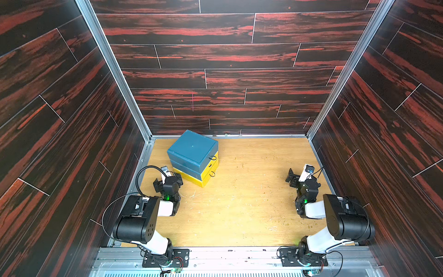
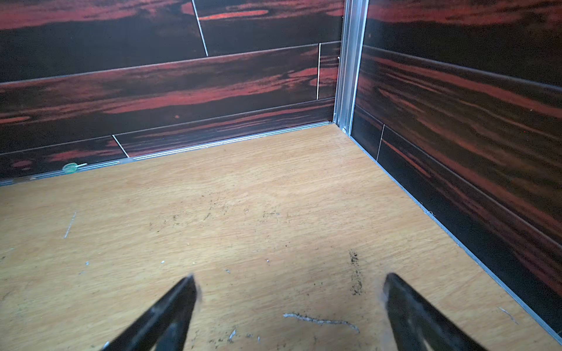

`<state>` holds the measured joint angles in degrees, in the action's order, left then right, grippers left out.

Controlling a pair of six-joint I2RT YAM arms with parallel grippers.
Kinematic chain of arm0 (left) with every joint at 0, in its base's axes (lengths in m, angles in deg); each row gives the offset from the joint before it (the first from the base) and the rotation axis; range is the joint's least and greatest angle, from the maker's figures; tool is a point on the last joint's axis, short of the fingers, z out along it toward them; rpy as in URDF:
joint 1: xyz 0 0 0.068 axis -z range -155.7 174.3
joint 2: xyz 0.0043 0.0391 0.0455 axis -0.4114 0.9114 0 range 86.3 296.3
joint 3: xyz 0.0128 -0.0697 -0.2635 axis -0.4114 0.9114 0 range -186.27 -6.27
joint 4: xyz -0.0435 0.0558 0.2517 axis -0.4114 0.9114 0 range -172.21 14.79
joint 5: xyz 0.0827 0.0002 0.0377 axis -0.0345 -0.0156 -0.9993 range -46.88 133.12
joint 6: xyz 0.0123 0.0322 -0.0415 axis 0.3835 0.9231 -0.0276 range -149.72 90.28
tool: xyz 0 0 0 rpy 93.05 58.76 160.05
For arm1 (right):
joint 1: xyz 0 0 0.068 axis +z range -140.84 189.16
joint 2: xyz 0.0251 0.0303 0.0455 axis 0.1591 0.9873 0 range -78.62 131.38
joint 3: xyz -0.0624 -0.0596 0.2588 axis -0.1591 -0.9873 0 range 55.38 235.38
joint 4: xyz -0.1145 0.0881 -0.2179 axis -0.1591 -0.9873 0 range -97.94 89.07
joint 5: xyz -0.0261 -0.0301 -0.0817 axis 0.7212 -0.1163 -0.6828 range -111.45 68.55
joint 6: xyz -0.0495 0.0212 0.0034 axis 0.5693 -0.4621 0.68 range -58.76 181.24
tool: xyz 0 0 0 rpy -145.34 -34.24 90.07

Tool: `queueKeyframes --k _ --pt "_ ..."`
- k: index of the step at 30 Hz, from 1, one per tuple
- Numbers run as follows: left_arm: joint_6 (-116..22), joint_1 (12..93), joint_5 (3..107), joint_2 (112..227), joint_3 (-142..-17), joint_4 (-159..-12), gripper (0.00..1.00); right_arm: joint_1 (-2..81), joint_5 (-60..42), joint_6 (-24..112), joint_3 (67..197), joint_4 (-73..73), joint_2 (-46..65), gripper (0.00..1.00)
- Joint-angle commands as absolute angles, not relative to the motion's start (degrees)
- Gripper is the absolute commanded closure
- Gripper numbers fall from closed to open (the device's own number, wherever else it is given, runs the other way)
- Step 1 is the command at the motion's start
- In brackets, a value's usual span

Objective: Place the fruit knives into the drawer by color
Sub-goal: Reset both arms

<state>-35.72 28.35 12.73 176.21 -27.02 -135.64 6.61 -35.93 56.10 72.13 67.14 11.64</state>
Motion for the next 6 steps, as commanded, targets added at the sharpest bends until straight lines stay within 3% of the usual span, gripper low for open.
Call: queueKeyframes --k 1,6 --pt "-36.0 27.7 12.9 175.2 -28.3 -134.6 0.0 6.5 -35.7 55.8 71.8 67.1 11.1 0.02" --pt "-36.1 27.5 13.4 175.0 -28.3 -134.4 0.0 6.5 -35.7 55.8 71.8 67.1 11.1 0.02"
